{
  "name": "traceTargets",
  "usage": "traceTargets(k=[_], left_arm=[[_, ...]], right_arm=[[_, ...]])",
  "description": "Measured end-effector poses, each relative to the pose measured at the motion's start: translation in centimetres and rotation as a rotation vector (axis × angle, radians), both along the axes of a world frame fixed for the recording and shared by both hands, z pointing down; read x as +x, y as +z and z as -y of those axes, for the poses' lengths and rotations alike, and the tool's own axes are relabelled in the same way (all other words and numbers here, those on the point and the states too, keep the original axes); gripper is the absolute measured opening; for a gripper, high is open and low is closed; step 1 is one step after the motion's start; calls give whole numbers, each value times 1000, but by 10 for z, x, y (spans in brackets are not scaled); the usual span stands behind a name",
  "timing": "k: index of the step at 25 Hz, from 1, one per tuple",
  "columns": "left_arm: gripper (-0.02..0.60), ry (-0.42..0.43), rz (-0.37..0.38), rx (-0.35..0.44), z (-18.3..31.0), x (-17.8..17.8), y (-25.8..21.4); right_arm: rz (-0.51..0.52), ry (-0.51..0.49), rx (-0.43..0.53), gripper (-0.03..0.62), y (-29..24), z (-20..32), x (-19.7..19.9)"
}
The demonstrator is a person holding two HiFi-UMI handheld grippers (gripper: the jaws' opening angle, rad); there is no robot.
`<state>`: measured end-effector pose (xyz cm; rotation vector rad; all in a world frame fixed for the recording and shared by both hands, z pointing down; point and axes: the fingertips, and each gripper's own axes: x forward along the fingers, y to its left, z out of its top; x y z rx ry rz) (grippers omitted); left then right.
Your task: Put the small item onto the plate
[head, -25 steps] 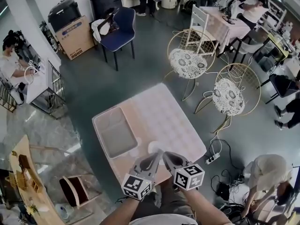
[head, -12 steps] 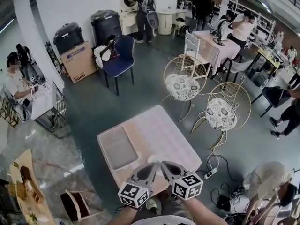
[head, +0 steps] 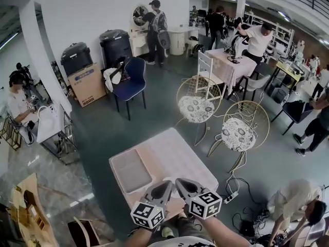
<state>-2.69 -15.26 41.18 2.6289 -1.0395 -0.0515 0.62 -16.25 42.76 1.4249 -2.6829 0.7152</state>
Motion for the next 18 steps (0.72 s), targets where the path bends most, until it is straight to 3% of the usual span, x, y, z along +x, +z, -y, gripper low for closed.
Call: traceTargets(k=[18], left_arm=[[3,-13,0,-5,6,5,4]], right_arm=[[-15,-17,-11,12,4,1,2]])
